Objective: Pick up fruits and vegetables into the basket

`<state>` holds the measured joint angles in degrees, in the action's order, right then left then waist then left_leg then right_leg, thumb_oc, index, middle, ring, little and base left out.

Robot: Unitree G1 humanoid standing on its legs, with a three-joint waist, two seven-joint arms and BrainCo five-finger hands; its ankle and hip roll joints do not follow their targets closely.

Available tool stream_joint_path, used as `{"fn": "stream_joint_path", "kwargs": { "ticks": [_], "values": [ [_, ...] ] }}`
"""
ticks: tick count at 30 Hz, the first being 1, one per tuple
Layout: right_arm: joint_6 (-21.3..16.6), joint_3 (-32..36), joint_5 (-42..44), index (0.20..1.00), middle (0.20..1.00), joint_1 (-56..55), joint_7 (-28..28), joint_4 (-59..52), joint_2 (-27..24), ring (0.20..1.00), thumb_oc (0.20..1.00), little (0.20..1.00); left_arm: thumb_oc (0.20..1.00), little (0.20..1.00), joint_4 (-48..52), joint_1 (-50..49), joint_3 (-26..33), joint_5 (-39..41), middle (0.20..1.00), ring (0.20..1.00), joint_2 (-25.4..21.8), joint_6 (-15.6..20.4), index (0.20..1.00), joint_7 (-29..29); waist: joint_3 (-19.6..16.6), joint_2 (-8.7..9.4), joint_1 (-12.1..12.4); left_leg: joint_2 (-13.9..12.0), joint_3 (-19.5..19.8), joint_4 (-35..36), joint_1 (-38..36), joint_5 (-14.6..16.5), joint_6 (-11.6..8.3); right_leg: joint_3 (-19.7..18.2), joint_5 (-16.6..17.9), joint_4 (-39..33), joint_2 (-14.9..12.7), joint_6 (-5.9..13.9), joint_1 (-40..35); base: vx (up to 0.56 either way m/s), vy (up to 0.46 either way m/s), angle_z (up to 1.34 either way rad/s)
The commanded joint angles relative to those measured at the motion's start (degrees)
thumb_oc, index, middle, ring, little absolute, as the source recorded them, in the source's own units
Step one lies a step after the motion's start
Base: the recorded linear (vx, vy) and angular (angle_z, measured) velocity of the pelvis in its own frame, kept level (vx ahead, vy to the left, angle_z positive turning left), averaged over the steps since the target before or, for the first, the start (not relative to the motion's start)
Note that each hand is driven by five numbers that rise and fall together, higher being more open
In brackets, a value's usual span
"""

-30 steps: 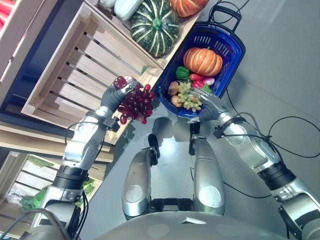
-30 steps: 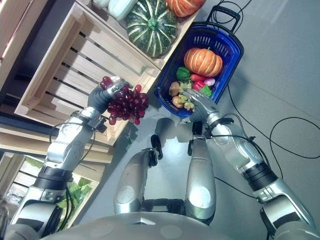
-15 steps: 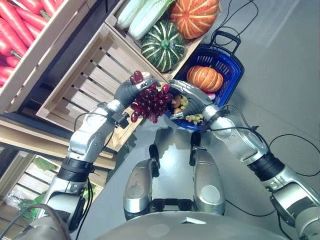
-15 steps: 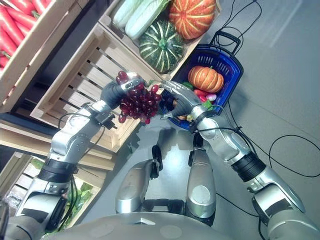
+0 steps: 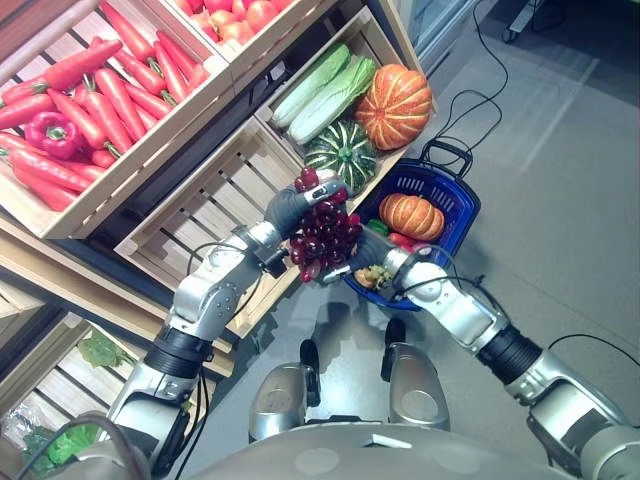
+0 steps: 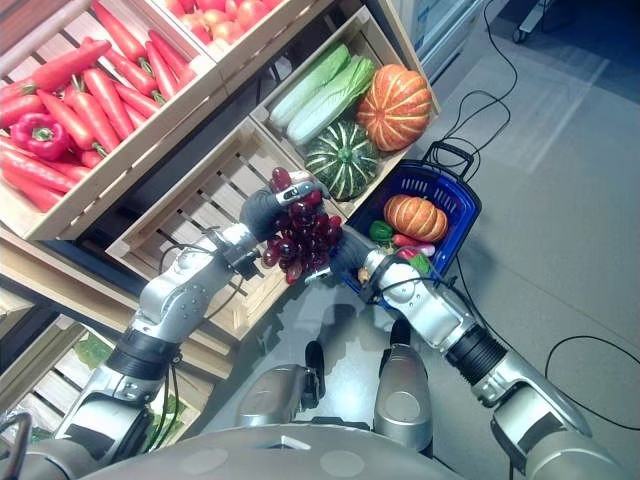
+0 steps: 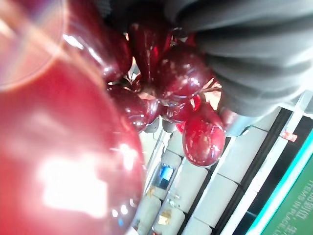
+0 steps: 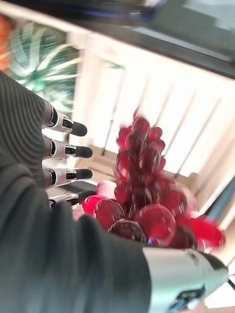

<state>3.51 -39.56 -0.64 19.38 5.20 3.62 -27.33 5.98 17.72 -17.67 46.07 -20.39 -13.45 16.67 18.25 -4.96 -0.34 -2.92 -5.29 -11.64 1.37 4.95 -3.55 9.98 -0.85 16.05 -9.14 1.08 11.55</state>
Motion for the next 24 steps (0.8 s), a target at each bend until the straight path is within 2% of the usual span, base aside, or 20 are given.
{"fn": "stream_joint_path", "kwargs": {
  "ticks": [1,3,5,12,19,24],
  "values": [
    [-0.01,-1.31,1.97,1.0,1.0,1.16,-3.11,-0.67,6.54,1.0,1.0,1.0,0.2,0.2,6.03,-0.5,-3.17,5.86,0.2,0.2,2.47,4.74,0.2,0.8,-2.2,2.69,0.11,0.57,1.19,-1.44,2.1,2.57,1.79,-0.51,-5.75,-1.59,-3.24,5.46,-6.84,0.0,0.0,0.0],
    [0.04,-1.29,2.05,1.0,1.0,1.11,-3.21,-0.42,6.64,1.0,1.0,1.0,0.2,0.2,6.08,-0.48,-3.2,5.87,0.2,0.2,2.51,4.86,0.2,0.73,-2.2,2.68,0.09,0.55,1.19,-1.4,2.05,2.56,1.8,-0.52,-5.73,-1.61,-3.24,5.46,-6.87,0.0,0.0,0.0],
    [-0.69,-1.2,5.89,1.0,1.0,0.23,-4.0,1.29,7.85,1.0,1.0,1.0,0.2,0.2,7.13,-0.41,-3.86,7.09,0.2,0.2,3.12,6.17,0.2,0.68,-1.97,2.49,-0.06,0.45,1.13,-0.97,1.56,2.47,1.92,-0.46,-5.63,-1.84,-3.19,5.48,-7.25,0.0,0.0,0.0],
    [-6.97,-2.1,17.08,1.0,1.0,-0.81,-0.81,-0.27,11.04,1.0,1.0,1.0,0.2,0.2,8.07,0.63,-6.39,9.02,0.2,0.2,4.42,7.7,0.2,-0.61,-1.61,2.06,-0.34,0.58,1.1,-0.62,1.07,2.43,2.04,-0.23,-5.4,-2.18,-3.37,5.7,-7.7,0.0,0.0,0.0],
    [-11.26,-0.98,25.44,1.0,1.0,-2.77,-5.54,-0.68,12.91,1.0,1.0,1.0,0.2,0.2,7.83,-0.16,-7.54,9.59,0.2,0.2,5.39,8.56,0.2,-2.13,-1.73,1.75,-0.66,0.51,0.63,-0.45,0.49,2.33,2.22,-0.11,-5.11,-2.49,-3.45,5.74,-8.07,0.0,0.0,0.0],
    [-14.63,1.31,32.03,1.0,1.0,-5.56,-6.49,-0.39,13.56,1.0,1.0,1.0,0.2,0.2,7.68,-1.79,-7.41,9.87,0.2,0.2,5.58,11.02,0.2,-2.85,-1.39,1.04,-1.28,0.58,0.26,0.3,0.17,1.95,2.22,-0.06,-4.95,-2.81,-3.42,5.67,-8.07,-0.02,0.036,-0.01]
  ]
}}
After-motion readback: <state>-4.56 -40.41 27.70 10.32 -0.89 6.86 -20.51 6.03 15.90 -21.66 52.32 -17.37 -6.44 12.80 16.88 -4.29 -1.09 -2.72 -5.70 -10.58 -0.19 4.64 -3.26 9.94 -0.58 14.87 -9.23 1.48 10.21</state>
